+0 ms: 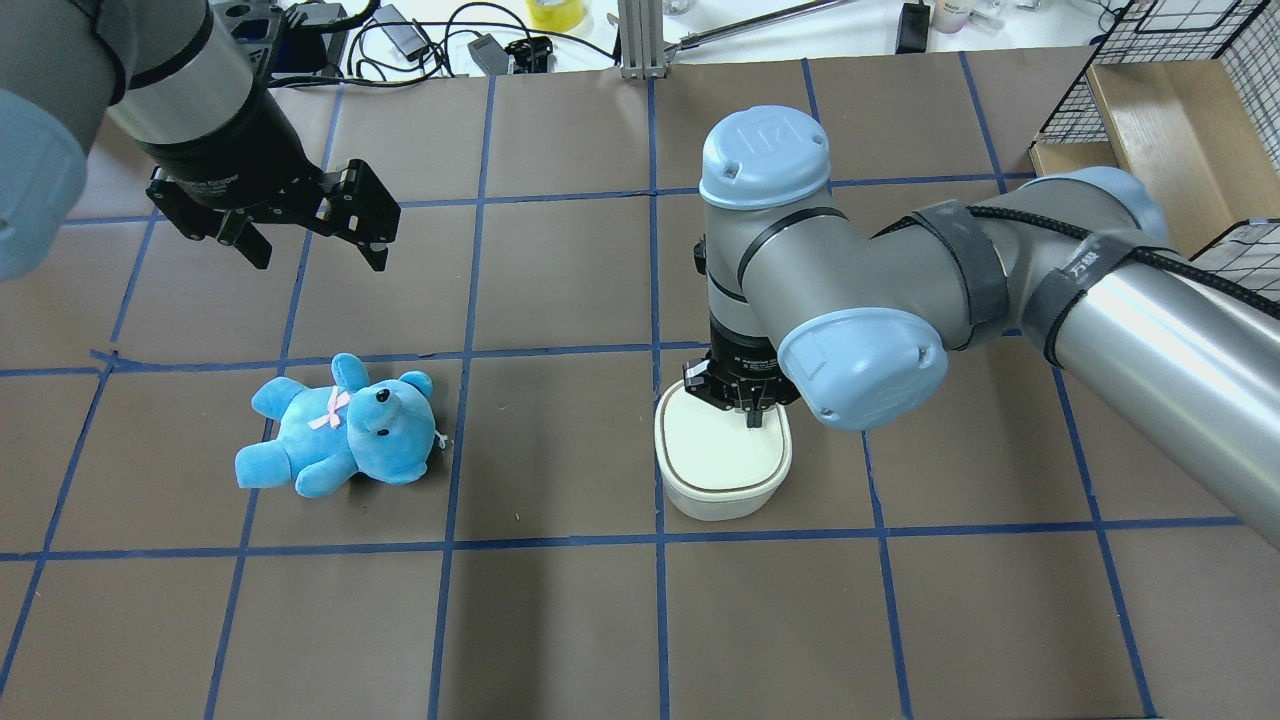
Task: Open trash can with right arm
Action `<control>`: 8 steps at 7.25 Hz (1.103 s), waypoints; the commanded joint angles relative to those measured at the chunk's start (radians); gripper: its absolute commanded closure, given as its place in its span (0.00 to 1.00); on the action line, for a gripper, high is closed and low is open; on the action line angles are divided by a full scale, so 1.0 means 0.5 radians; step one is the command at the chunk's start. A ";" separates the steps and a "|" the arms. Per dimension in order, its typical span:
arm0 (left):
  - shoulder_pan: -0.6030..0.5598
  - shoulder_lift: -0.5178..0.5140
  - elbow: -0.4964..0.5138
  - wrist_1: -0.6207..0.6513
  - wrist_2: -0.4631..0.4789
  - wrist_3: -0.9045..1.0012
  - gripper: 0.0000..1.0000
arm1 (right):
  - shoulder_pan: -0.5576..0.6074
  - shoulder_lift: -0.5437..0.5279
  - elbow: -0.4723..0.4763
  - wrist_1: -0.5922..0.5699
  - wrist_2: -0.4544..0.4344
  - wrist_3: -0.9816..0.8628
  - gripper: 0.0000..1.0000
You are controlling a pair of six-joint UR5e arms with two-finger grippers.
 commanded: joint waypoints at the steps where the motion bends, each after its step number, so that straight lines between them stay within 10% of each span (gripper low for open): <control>1: 0.000 0.000 0.000 0.000 0.000 0.002 0.00 | 0.002 0.031 0.002 0.007 -0.009 -0.007 1.00; 3: 0.000 0.000 0.000 0.000 0.000 -0.001 0.00 | 0.002 0.028 0.026 0.001 -0.012 -0.001 1.00; 4: 0.000 0.000 0.000 0.000 0.000 0.002 0.00 | 0.005 -0.018 -0.016 -0.002 -0.009 0.011 0.79; 6: 0.000 0.000 0.000 0.000 0.000 0.002 0.00 | 0.024 -0.250 -0.075 0.028 -0.015 0.005 0.00; 8: 0.000 0.000 0.000 0.003 0.000 0.002 0.00 | 0.014 -0.257 -0.300 0.141 -0.027 -0.007 0.00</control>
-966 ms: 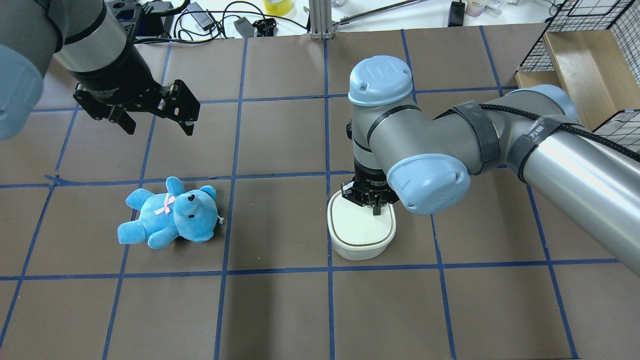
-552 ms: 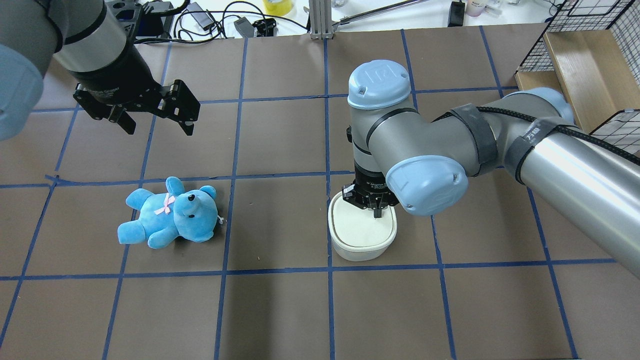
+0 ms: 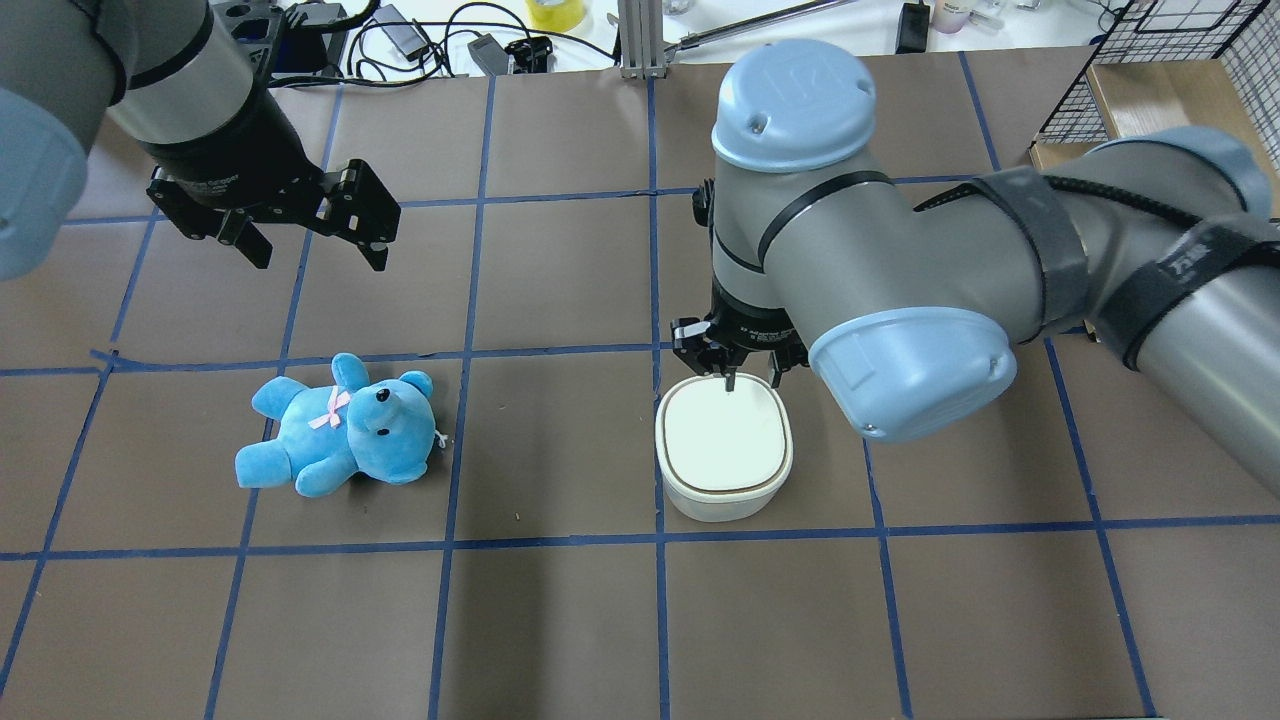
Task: Open trash can with right arm
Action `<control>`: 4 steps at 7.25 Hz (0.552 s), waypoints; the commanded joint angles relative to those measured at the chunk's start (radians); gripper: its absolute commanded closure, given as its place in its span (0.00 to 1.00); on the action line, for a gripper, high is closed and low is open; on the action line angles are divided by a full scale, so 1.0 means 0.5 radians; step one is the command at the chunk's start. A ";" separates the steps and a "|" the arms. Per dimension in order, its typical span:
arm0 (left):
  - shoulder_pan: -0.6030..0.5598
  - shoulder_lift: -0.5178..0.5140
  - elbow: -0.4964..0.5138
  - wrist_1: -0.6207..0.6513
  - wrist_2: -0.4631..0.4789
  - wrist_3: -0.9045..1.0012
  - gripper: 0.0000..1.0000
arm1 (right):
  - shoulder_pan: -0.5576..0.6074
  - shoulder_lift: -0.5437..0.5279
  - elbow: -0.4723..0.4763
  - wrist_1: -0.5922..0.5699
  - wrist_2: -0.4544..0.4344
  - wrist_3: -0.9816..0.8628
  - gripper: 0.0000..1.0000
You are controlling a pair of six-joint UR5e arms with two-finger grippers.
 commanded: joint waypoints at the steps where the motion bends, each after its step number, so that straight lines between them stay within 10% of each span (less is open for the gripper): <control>1: 0.000 0.000 0.000 -0.001 0.000 -0.003 0.00 | -0.015 -0.015 -0.306 0.212 -0.115 -0.022 0.00; 4: 0.000 0.000 0.000 -0.001 0.000 -0.003 0.00 | -0.213 -0.005 -0.552 0.333 -0.156 -0.196 0.00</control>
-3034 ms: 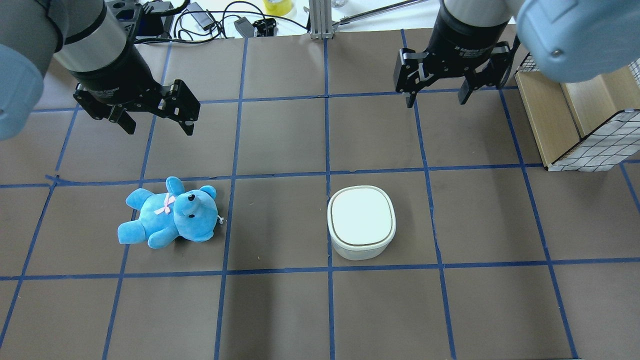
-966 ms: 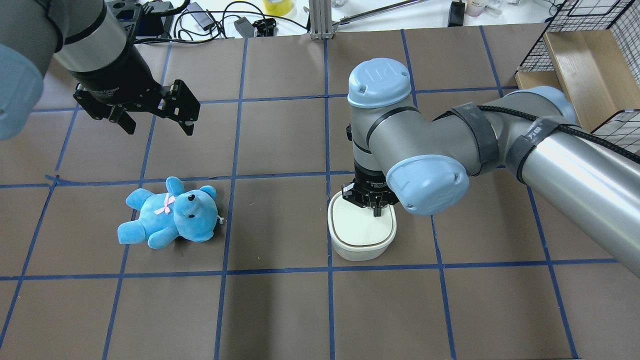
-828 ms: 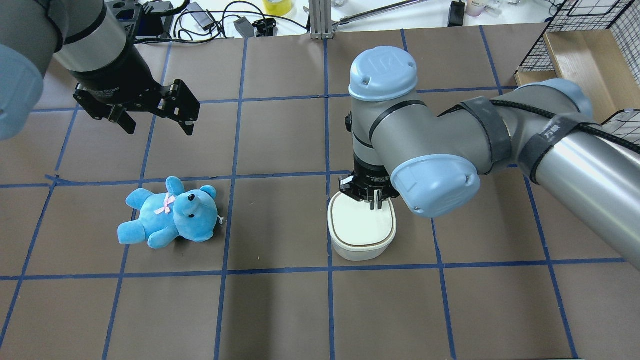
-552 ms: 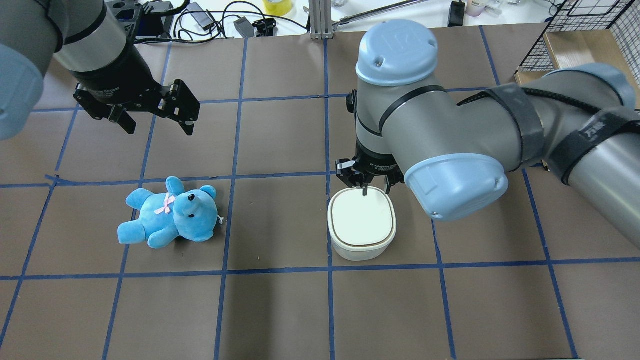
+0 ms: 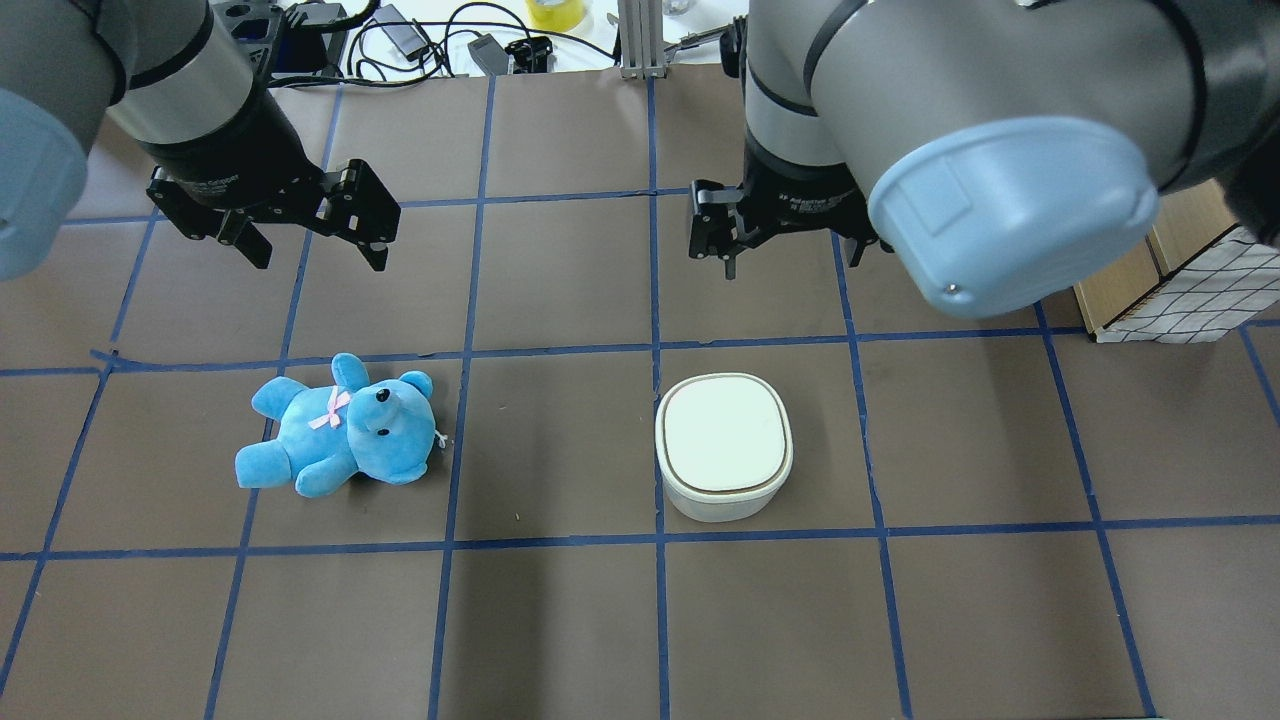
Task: Open trash can with right arm
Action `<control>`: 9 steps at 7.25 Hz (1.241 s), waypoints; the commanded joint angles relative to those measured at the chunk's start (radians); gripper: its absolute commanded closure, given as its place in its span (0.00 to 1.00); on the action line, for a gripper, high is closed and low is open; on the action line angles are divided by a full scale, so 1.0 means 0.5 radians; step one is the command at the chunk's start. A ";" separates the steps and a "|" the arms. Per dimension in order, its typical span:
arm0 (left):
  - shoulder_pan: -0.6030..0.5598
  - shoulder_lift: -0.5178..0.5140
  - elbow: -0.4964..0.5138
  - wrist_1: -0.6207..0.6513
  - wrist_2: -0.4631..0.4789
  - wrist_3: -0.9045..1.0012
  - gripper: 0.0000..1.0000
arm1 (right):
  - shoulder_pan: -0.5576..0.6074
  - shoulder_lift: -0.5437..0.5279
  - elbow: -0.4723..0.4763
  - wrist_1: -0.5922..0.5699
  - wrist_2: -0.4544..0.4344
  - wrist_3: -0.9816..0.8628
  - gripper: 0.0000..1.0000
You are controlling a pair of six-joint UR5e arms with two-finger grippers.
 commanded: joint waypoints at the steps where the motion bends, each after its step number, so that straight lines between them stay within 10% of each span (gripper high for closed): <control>1: 0.000 0.000 0.000 0.000 0.000 0.002 0.00 | -0.143 0.001 -0.093 0.031 0.009 -0.144 0.00; 9: 0.000 0.000 0.000 0.000 0.000 0.002 0.00 | -0.204 0.004 -0.066 0.043 0.119 -0.316 0.00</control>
